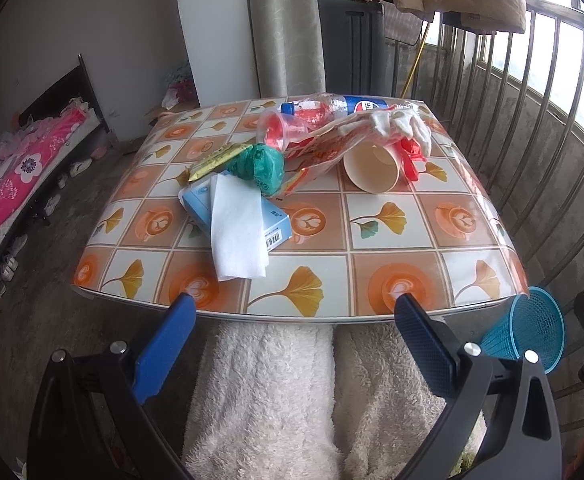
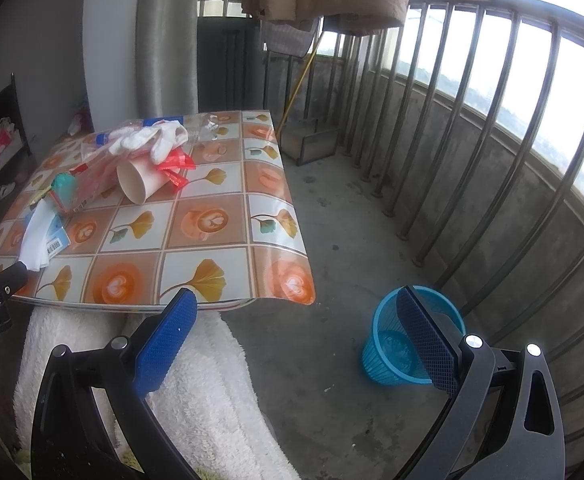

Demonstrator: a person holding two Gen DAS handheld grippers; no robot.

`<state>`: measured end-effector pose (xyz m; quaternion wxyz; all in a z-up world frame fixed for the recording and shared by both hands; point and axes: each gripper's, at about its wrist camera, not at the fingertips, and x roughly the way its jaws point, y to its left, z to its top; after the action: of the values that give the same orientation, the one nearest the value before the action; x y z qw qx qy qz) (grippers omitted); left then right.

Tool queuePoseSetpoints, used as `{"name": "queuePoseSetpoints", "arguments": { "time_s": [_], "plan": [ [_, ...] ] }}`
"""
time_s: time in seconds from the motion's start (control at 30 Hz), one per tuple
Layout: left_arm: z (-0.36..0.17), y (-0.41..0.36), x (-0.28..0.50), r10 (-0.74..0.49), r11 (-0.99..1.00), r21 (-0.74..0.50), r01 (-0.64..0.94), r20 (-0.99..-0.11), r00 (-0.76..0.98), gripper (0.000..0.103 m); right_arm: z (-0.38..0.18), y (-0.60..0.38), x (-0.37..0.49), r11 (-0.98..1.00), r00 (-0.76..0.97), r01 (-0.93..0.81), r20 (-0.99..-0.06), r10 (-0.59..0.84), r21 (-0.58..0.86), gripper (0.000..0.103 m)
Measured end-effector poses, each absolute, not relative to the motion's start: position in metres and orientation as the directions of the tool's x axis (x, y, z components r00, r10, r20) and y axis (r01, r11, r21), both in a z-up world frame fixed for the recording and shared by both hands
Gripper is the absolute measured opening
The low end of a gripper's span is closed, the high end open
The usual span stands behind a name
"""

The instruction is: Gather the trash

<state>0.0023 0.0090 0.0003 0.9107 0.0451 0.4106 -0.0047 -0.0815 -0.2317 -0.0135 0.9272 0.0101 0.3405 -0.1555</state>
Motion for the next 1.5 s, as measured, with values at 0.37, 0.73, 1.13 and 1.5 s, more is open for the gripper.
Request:
{"name": "queuePoseSetpoints", "arguments": {
  "time_s": [0.37,0.73,1.13,1.5],
  "plan": [
    [0.000,0.010,0.002,0.031,0.996,0.082,0.046,-0.749,0.662,0.097,-0.018,-0.229,-0.085,0.952,0.717,0.293,-0.638,-0.281,-0.090,0.095],
    [-0.002,0.012,0.001,0.033,0.995,0.089,0.052,-0.751,0.660,0.097,-0.024,-0.226,-0.087,0.952,0.713,0.292,-0.642,-0.281,-0.092,0.095],
    [-0.008,0.008,0.002,0.048,0.993,0.105,0.050,-0.759,0.649,0.097,-0.026,-0.227,-0.084,0.955,0.717,0.280,-0.641,-0.273,-0.095,0.095],
    [0.010,0.044,0.020,0.021,0.994,0.088,0.063,-0.727,0.686,0.097,0.012,-0.218,-0.068,0.974,0.797,0.204,-0.561,-0.226,-0.102,0.095]
  ]
}}
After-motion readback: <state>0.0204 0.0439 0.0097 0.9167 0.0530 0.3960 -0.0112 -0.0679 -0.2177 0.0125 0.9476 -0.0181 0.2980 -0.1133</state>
